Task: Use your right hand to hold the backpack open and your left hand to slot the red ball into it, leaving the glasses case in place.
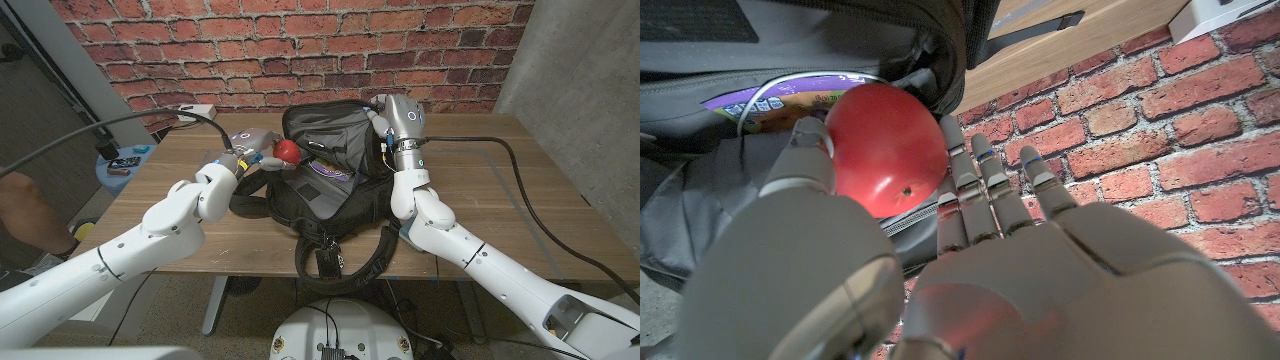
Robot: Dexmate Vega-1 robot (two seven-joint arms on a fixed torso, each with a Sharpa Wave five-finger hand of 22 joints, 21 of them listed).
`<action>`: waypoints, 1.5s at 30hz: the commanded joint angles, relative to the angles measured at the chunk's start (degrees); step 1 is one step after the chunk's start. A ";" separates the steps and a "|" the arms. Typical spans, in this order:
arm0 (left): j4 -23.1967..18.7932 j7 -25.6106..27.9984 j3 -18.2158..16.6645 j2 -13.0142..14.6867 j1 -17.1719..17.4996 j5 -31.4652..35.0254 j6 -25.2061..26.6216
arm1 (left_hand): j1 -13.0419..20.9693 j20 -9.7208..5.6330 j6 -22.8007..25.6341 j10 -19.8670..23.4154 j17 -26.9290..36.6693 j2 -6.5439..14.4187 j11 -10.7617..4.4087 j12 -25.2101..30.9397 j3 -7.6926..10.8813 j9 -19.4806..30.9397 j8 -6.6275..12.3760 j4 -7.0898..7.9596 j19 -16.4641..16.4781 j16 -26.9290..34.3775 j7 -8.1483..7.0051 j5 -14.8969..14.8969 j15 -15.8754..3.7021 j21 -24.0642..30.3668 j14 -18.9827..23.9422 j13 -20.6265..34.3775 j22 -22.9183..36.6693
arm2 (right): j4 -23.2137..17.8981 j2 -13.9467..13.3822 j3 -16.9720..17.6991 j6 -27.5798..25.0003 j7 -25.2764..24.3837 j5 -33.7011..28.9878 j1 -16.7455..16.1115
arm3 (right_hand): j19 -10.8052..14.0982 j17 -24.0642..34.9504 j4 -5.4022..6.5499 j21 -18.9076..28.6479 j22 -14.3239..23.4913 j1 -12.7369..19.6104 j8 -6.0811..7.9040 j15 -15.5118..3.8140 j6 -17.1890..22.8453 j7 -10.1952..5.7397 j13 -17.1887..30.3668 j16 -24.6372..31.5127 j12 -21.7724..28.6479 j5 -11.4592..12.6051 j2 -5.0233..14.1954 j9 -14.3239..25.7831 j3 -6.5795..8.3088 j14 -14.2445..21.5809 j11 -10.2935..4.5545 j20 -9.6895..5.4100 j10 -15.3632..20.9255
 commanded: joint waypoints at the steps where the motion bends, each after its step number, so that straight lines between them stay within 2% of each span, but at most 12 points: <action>1: 0.13 -0.76 -0.33 -0.50 -0.05 -1.62 -2.60 | 3.03 -1.67 9.85 3.61 1.33 5.07 -3.35 -0.53 -0.66 0.20 -0.40 0.07 5.41 1.97 -2.10 0.47 -1.29 2.41 2.70 0.67 0.84 | -0.06 0.57 -0.53 -0.77 -0.45 -0.21 -0.14 | -0.27 0.29 -0.07 0.08 0.07 1.62 0.43 -4.43 0.06 -0.37 0.27 -0.03 -0.28 0.53 1.26 0.13 -0.49 -0.36 0.17 -5.85 -0.36; 9: 0.28 0.05 -1.39 -0.95 0.74 -4.42 -4.98 | 3.82 -1.18 10.18 3.33 2.55 5.53 -2.64 -0.65 -1.45 0.45 -0.46 -0.30 11.09 3.57 -1.27 0.73 -0.88 4.94 4.40 1.16 1.27 | -0.66 0.80 -0.90 -1.70 -0.37 -0.62 -0.45 | -0.35 0.40 -0.06 0.08 0.07 1.73 0.38 -4.43 0.09 -0.36 0.23 -0.01 -0.39 0.58 1.30 0.12 -0.63 -0.33 0.19 -5.87 -0.35; 10: 0.40 0.24 -1.28 -1.18 0.68 -4.54 -5.24 | 4.04 -1.14 10.18 3.19 2.64 5.51 -2.25 -0.70 -1.49 0.47 -0.47 -0.43 11.34 3.66 -1.18 0.77 -0.88 5.06 4.45 1.21 1.29 | -0.74 0.81 -0.93 -1.83 -0.32 -0.67 -0.49 | -0.40 0.39 -0.05 0.07 0.07 1.73 0.36 -4.42 0.05 -0.38 0.23 -0.04 -0.42 0.59 1.29 0.12 -0.65 -0.36 0.19 -5.85 -0.40; 14: 0.99 0.85 -0.72 -2.48 0.34 -5.21 -5.98 | 4.30 -1.20 10.25 3.12 2.90 5.63 -2.19 -0.70 -1.61 0.52 -0.48 -0.51 12.04 4.06 -0.89 0.84 -1.00 5.40 4.95 1.33 1.34 | -1.30 0.71 -0.91 -2.39 -0.33 -0.88 -0.95 | -0.28 0.41 -0.02 0.12 0.07 1.74 0.37 -4.43 0.12 -0.31 0.16 -0.04 -0.47 0.60 1.32 0.11 -0.70 -0.36 0.19 -5.84 -0.34; 27: 3.33 -0.59 2.33 -6.37 -2.72 -7.51 -7.36 | 4.70 -1.50 10.36 3.37 3.64 5.81 -2.41 -0.49 -2.09 0.78 -0.48 -0.54 12.05 4.76 -0.94 0.97 -1.09 5.56 5.36 1.65 1.42 | -1.62 0.28 -0.37 -2.55 -0.46 -0.82 -0.96 | -0.30 0.47 0.05 0.16 0.07 1.85 0.34 -4.42 0.14 -0.31 0.23 -0.11 -0.56 0.69 1.39 0.21 -0.93 -0.39 0.20 -5.86 -0.32; 42: 4.20 -5.48 4.45 -6.67 -5.67 -11.00 -7.97 | 4.24 -2.19 10.12 3.23 4.15 5.96 -1.88 -0.42 -2.63 0.89 -0.72 -0.10 11.64 5.04 -0.63 1.12 -0.79 5.58 5.54 2.00 1.50 | -2.03 0.39 -0.48 -3.16 0.19 -1.51 -0.13 | -0.34 0.54 0.10 0.20 0.07 1.98 0.24 -4.41 0.09 -0.30 0.40 -0.14 -0.64 0.76 1.48 0.24 -1.12 -0.42 0.17 -5.90 -0.43; 45: 4.27 -5.99 4.82 -6.57 -6.13 -11.16 -7.83 | 3.71 -1.97 8.94 1.94 4.18 5.79 -1.20 -0.89 -2.89 0.84 -1.33 0.13 10.75 4.39 -0.19 1.17 -0.38 5.34 4.31 2.16 1.54 | -2.21 0.35 -0.44 -3.32 0.32 -1.65 -0.06 | -0.31 0.55 0.12 0.22 0.07 2.00 0.24 -4.42 0.14 -0.31 0.35 -0.15 -0.70 0.78 1.49 0.24 -1.17 -0.42 0.20 -5.83 -0.42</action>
